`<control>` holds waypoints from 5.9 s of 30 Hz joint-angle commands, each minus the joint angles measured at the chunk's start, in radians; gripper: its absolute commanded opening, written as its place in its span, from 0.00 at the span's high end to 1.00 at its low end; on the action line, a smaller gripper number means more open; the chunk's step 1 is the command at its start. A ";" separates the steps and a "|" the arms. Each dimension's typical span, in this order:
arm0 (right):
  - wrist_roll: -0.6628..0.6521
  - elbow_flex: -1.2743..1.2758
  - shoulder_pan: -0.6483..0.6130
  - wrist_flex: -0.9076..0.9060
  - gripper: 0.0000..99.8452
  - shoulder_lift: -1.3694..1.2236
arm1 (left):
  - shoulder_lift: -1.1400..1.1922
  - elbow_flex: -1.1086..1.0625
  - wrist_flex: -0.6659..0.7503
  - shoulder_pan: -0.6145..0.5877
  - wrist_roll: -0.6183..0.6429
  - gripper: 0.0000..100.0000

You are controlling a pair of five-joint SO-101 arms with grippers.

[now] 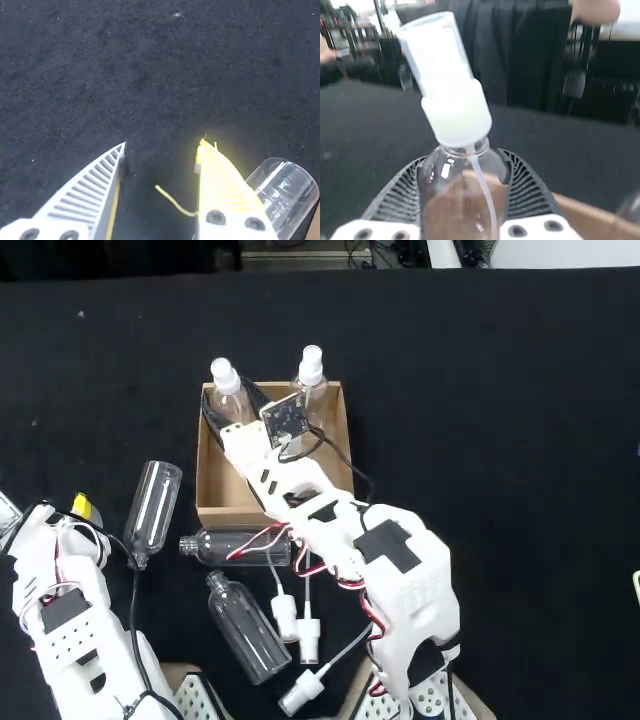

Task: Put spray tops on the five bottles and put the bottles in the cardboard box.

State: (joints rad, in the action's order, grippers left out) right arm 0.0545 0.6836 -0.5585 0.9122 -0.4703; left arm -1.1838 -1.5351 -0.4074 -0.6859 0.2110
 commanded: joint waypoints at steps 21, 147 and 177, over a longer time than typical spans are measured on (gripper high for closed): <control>-0.012 -0.021 -0.008 -0.029 0.93 0.004 | -0.012 0.047 0.021 -0.008 0.009 0.80; 0.130 -0.076 -0.080 -1.175 0.99 0.447 | -0.012 0.045 0.021 -0.004 0.003 0.80; 0.123 -0.079 -0.055 -1.013 0.99 0.367 | -0.012 0.047 0.021 -0.005 0.002 0.80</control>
State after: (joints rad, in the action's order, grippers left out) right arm 0.1772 0.6697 -0.6276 -0.0269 -0.2064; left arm -1.1838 -1.5351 -0.4074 -0.6859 0.2110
